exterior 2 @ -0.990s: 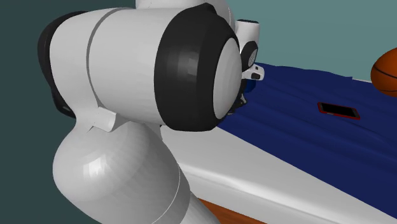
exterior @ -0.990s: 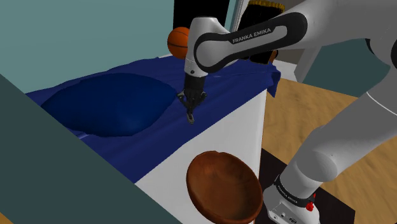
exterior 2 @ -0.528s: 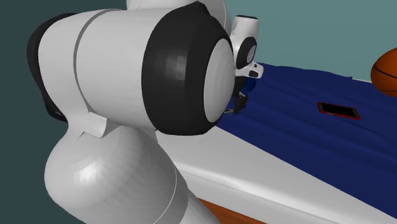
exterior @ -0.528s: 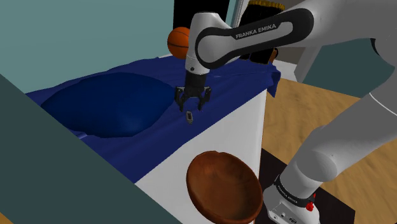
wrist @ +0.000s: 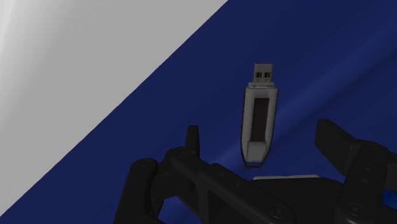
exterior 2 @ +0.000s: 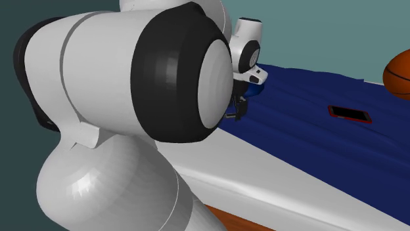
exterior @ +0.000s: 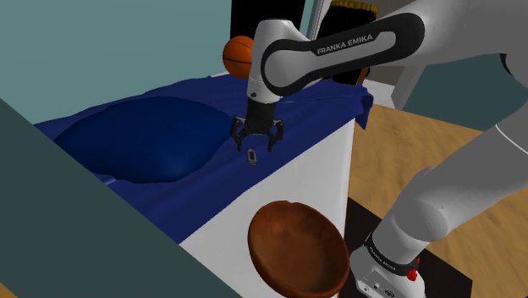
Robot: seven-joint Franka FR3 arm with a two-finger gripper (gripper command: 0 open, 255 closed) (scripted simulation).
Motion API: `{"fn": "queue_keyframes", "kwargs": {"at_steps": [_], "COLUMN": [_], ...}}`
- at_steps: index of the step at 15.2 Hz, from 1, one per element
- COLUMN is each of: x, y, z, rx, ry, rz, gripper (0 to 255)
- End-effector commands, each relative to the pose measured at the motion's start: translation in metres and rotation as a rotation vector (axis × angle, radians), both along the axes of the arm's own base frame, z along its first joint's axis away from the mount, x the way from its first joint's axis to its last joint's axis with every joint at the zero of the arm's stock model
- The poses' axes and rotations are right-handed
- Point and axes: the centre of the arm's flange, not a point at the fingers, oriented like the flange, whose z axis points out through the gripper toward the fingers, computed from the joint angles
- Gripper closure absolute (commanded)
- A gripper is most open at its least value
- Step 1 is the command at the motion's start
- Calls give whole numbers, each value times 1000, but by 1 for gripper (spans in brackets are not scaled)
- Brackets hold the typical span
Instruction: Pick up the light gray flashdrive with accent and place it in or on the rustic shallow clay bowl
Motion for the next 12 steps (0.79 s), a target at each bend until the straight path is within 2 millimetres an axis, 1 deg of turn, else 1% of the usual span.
{"fn": "queue_keyframes", "kwargs": {"at_steps": [1, 9, 10, 12], "x": [0, 0, 0, 0], "y": [1, 1, 1, 1], "z": [-13, -13, -13, -13], "rx": [0, 0, 0, 0], "ry": [0, 0, 0, 0], "rz": [-1, -1, -1, -1], "gripper": [0, 0, 255, 255]}}
